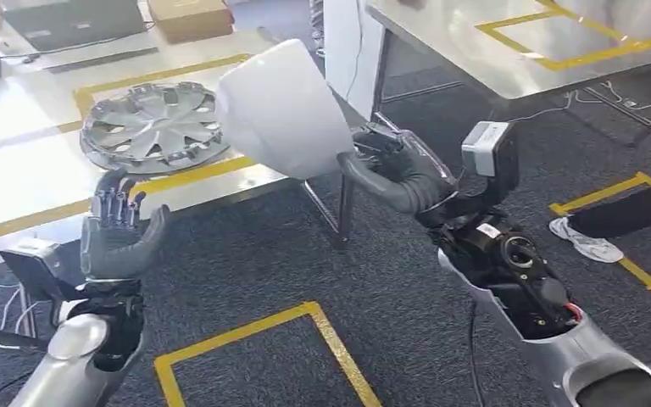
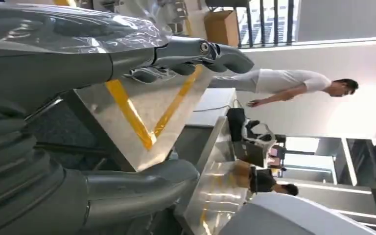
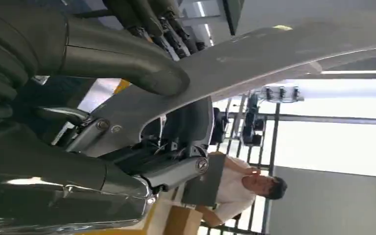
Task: Take the parts from the cabinet and place them on the table.
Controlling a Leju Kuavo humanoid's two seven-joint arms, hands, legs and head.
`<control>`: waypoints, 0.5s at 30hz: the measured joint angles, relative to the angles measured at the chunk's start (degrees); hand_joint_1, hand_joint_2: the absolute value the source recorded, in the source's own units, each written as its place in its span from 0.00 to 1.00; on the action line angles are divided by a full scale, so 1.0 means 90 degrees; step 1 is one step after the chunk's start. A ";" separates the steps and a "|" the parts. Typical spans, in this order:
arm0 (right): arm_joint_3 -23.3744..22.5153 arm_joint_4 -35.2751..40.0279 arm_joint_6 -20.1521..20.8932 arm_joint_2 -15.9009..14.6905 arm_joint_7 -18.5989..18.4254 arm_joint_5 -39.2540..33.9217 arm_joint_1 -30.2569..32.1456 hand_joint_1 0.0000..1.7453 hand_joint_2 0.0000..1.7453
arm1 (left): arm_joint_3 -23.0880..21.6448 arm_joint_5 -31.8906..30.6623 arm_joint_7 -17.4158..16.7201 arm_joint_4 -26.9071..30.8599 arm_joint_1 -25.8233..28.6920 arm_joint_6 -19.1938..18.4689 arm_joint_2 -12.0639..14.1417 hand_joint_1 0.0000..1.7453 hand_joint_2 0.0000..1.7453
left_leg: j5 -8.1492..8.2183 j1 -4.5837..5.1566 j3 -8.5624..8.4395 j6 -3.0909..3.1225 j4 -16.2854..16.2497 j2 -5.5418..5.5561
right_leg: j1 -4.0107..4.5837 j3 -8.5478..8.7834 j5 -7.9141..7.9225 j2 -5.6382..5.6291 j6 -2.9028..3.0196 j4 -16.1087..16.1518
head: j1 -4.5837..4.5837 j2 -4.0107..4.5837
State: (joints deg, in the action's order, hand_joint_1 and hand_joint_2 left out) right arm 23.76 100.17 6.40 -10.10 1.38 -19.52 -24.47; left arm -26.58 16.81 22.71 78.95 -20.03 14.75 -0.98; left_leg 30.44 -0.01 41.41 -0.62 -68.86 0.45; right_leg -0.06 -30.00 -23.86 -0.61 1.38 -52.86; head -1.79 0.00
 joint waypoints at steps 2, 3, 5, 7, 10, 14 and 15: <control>0.0000 0.0000 0.0000 0.0000 0.0000 0.0000 -0.0002 1.00 1.00 | 0.0000 0.0000 0.0000 -0.0002 -0.0004 0.0000 0.0000 0.00 1.00 | -0.0838 0.0003 -0.0407 0.0042 0.1219 -0.0004 | 0.0000 0.0202 -0.0152 0.0001 -0.0033 0.0002 | 0.0015 0.0000; 0.0002 -0.0005 0.0000 0.0000 0.0000 0.0000 -0.0005 1.00 1.00 | 0.0000 0.0000 0.0000 -0.0007 -0.0003 0.0000 0.0002 0.00 1.00 | -0.1316 0.0005 -0.0554 0.0083 0.1750 -0.0022 | 0.0006 0.0175 -0.0220 0.0006 -0.0058 0.0007 | 0.0043 0.0000; 0.0010 -0.0015 0.0002 0.0000 -0.0002 0.0000 -0.0023 1.00 1.00 | -0.0002 0.0000 -0.0005 -0.0017 -0.0002 0.0002 0.0000 0.00 1.00 | -0.1083 0.0051 -0.0572 0.0135 0.1771 -0.0019 | 0.0020 0.0284 -0.0342 -0.0014 -0.0140 0.0027 | 0.0061 0.0000; 0.0010 -0.0015 0.0000 0.0000 -0.0005 0.0000 -0.0020 1.00 1.00 | -0.0002 0.0000 -0.0002 -0.0019 -0.0013 0.0002 -0.0002 0.00 1.00 | -0.1063 0.0040 -0.0649 0.0228 0.1819 -0.0013 | 0.0034 0.0357 -0.0309 -0.0026 -0.0203 -0.0025 | 0.0051 0.0000; 0.0000 -0.0015 0.0000 0.0000 0.0002 0.0000 -0.0043 1.00 1.00 | -0.0002 0.0000 0.0000 -0.0019 -0.0021 0.0002 -0.0017 0.00 1.00 | -0.1008 0.0017 -0.0890 0.0321 0.1833 -0.0012 | 0.0001 0.0029 -0.0526 0.0017 -0.0292 -0.0782 | -0.0034 0.0000; 0.0012 -0.0034 -0.0014 0.0000 0.0000 0.0000 0.0025 1.00 1.00 | -0.0002 0.0007 0.0010 -0.0032 0.0004 -0.0034 -0.0019 0.00 1.00 | -0.0769 0.0021 -0.1145 0.0327 0.1831 -0.0001 | -0.0003 -0.1030 -0.1158 0.0024 -0.0342 -0.2200 | -0.0119 0.0000; 0.0012 -0.0039 -0.0032 0.0000 0.0000 0.0000 0.0033 1.00 1.00 | -0.0002 0.0010 0.0022 -0.0044 0.0002 -0.0049 -0.0019 0.00 1.00 | -0.0703 0.0022 -0.1239 0.0323 0.1831 0.0009 | -0.0003 -0.1011 -0.1033 0.0026 -0.0325 -0.1942 | -0.0146 0.0000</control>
State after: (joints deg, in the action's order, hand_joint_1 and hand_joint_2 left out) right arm 23.87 99.82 6.12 -10.10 1.38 -19.52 -24.17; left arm -26.60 16.90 22.91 78.55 -20.01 14.32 -1.16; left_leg 24.12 0.19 30.27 2.29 -52.38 0.54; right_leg -0.08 -39.11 -33.16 -0.38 -1.54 -70.34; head -3.10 0.00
